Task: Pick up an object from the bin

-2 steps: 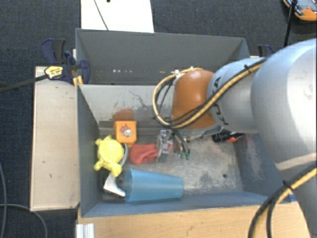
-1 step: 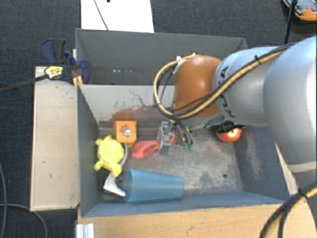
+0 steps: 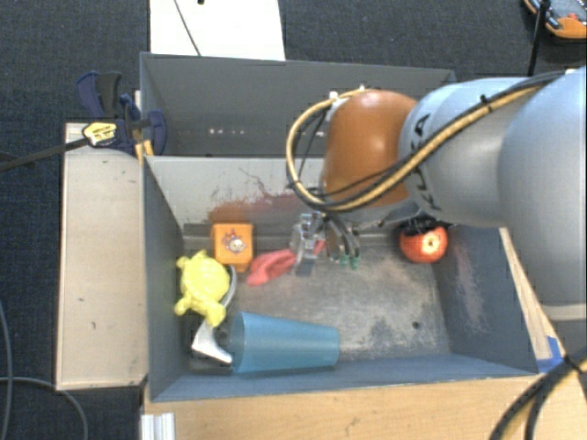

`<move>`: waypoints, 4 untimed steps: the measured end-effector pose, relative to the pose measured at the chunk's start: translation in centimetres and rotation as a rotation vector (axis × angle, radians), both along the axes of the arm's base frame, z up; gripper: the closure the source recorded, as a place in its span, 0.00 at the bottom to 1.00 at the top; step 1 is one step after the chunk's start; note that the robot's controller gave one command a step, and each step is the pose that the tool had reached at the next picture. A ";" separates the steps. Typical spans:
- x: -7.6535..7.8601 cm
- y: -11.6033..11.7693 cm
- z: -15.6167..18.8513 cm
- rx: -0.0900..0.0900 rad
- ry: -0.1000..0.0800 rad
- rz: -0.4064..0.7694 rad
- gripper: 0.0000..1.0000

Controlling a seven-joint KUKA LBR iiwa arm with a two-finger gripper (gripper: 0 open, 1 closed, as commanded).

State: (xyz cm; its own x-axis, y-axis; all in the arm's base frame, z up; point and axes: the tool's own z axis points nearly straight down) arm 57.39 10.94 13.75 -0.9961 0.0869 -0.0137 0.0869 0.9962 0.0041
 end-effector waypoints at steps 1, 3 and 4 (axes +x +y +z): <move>-1.0 1.9 -5.8 -0.002 0.009 0.010 1.00; -0.4 1.7 -0.8 0.000 0.002 -0.002 1.00; -1.5 0.5 2.8 -0.004 0.021 0.001 1.00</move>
Offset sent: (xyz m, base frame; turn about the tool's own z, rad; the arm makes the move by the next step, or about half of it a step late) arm -0.0386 0.0224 0.1885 0.0125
